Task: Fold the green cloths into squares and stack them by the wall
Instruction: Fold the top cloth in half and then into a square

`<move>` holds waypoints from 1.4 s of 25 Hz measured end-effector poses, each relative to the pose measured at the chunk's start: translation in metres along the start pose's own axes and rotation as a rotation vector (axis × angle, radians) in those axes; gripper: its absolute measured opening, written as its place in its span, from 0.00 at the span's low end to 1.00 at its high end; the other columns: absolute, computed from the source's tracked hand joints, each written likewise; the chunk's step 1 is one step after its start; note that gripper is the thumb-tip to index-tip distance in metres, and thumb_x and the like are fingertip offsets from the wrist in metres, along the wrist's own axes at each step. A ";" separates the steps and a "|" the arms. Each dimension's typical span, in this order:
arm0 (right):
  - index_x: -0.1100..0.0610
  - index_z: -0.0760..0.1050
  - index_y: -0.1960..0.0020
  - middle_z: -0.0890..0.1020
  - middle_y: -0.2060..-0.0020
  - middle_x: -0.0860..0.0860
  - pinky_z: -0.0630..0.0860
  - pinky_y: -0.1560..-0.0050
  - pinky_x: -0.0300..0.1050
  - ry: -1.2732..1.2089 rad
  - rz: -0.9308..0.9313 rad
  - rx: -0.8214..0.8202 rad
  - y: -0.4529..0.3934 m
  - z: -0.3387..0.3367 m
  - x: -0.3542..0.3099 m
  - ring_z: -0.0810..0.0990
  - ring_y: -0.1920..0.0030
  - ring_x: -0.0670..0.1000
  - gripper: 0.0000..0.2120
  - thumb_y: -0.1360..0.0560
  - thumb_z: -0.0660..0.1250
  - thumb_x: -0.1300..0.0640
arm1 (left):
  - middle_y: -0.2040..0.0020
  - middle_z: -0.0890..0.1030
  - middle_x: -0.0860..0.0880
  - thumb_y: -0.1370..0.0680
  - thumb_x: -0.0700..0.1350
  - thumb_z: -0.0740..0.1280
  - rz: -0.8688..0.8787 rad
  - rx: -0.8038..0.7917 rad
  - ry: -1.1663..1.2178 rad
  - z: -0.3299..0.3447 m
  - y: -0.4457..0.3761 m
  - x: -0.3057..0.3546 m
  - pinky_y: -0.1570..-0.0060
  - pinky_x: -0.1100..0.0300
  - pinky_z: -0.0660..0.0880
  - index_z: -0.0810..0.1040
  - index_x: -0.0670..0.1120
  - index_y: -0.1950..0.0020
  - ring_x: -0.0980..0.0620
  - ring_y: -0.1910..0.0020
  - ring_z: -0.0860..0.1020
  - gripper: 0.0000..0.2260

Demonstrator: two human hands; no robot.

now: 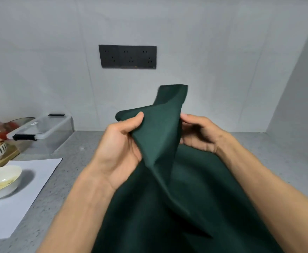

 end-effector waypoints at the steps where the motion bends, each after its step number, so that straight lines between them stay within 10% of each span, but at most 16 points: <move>1: 0.59 0.84 0.46 0.83 0.44 0.56 0.75 0.36 0.53 -0.075 -0.049 0.003 0.012 0.007 -0.010 0.81 0.42 0.55 0.27 0.43 0.83 0.51 | 0.42 0.83 0.41 0.19 0.44 0.57 -0.016 -0.018 -0.011 0.007 0.007 0.008 0.44 0.51 0.79 0.80 0.36 0.38 0.45 0.42 0.82 0.18; 10: 0.60 0.84 0.52 0.86 0.54 0.53 0.81 0.47 0.44 0.032 -0.172 0.183 0.078 0.062 -0.096 0.85 0.54 0.50 0.11 0.29 0.66 0.59 | 0.52 0.86 0.43 0.24 0.45 0.64 0.057 0.021 -0.410 0.038 0.018 0.087 0.55 0.51 0.83 0.86 0.39 0.50 0.47 0.56 0.85 0.14; 16: 0.62 0.79 0.47 0.86 0.59 0.54 0.83 0.62 0.43 -0.035 0.026 0.438 0.005 0.013 -0.052 0.86 0.62 0.49 0.06 0.22 0.66 0.62 | 0.53 0.85 0.47 0.20 0.42 0.64 -0.152 0.174 -0.422 -0.023 -0.080 0.040 0.64 0.60 0.82 0.79 0.42 0.37 0.52 0.61 0.84 0.13; 23: 0.63 0.79 0.43 0.85 0.48 0.57 0.79 0.43 0.50 0.264 -0.633 0.358 -0.015 0.010 -0.162 0.83 0.46 0.56 0.10 0.24 0.67 0.64 | 0.48 0.86 0.47 0.21 0.38 0.66 0.465 -0.119 -0.563 0.036 -0.118 0.126 0.46 0.49 0.80 0.81 0.42 0.44 0.47 0.46 0.83 0.08; 27: 0.50 0.83 0.53 0.86 0.55 0.43 0.77 0.45 0.43 0.596 -0.572 0.519 0.026 -0.021 -0.065 0.83 0.49 0.45 0.13 0.31 0.74 0.67 | 0.51 0.85 0.49 0.24 0.30 0.67 0.597 -0.125 -1.078 -0.022 -0.091 0.053 0.42 0.59 0.76 0.83 0.43 0.49 0.61 0.51 0.80 0.11; 31: 0.56 0.83 0.55 0.86 0.49 0.46 0.74 0.35 0.48 0.980 -0.314 0.357 0.068 -0.053 0.099 0.82 0.43 0.43 0.21 0.40 0.66 0.75 | 0.33 0.76 0.55 0.36 0.30 0.51 0.272 -0.341 -1.561 -0.127 -0.053 -0.086 0.24 0.50 0.58 0.80 0.49 0.36 0.59 0.29 0.68 0.35; 35: 0.45 0.83 0.56 0.84 0.51 0.36 0.73 0.36 0.41 1.134 -0.070 0.259 0.096 -0.065 0.183 0.79 0.42 0.37 0.27 0.33 0.61 0.76 | 0.26 0.64 0.62 0.29 0.27 0.51 0.096 -0.445 -1.779 -0.185 -0.016 -0.156 0.23 0.57 0.49 0.73 0.58 0.30 0.63 0.24 0.56 0.36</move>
Point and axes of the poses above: each hand's wrist, its own y-axis away from the middle knuckle, its own z-axis out of the palm, x = y × z, the point moved 2 cm from there along -y, towards the middle knuckle
